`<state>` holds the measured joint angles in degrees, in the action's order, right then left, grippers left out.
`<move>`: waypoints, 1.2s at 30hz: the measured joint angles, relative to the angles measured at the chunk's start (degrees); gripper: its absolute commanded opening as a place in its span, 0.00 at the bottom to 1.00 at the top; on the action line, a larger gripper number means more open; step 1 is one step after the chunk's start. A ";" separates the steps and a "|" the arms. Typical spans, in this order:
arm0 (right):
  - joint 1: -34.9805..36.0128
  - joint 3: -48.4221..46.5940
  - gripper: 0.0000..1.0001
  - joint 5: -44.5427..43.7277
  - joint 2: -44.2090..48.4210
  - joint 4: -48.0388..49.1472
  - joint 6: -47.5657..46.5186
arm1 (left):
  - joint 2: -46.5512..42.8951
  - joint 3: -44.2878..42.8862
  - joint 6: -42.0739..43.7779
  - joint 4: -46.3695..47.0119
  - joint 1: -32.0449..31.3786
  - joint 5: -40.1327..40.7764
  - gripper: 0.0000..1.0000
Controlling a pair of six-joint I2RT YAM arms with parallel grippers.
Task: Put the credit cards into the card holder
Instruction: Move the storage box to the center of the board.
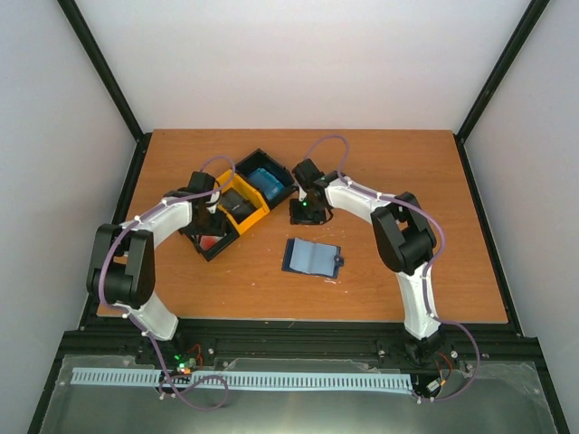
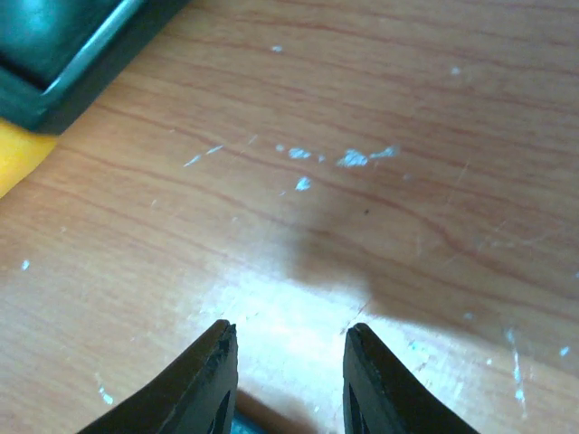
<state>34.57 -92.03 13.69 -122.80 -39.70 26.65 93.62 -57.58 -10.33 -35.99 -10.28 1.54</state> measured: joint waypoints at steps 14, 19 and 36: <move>1.73 0.59 0.34 0.00 3.21 -2.38 -0.87 | 1.90 -0.04 6.40 0.57 0.00 -2.84 0.57; 1.86 0.59 0.34 -0.24 3.21 -3.04 -1.03 | 1.84 -0.02 7.28 1.14 -0.04 -2.16 0.61; 1.86 4.79 0.34 0.42 5.75 -0.96 -2.08 | 1.84 0.00 4.04 1.05 -3.04 -6.27 0.54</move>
<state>36.42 -87.24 14.11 -117.05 -40.66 24.58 95.46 -57.58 -6.28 -34.94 -13.32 -4.73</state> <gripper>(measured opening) 0.337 0.563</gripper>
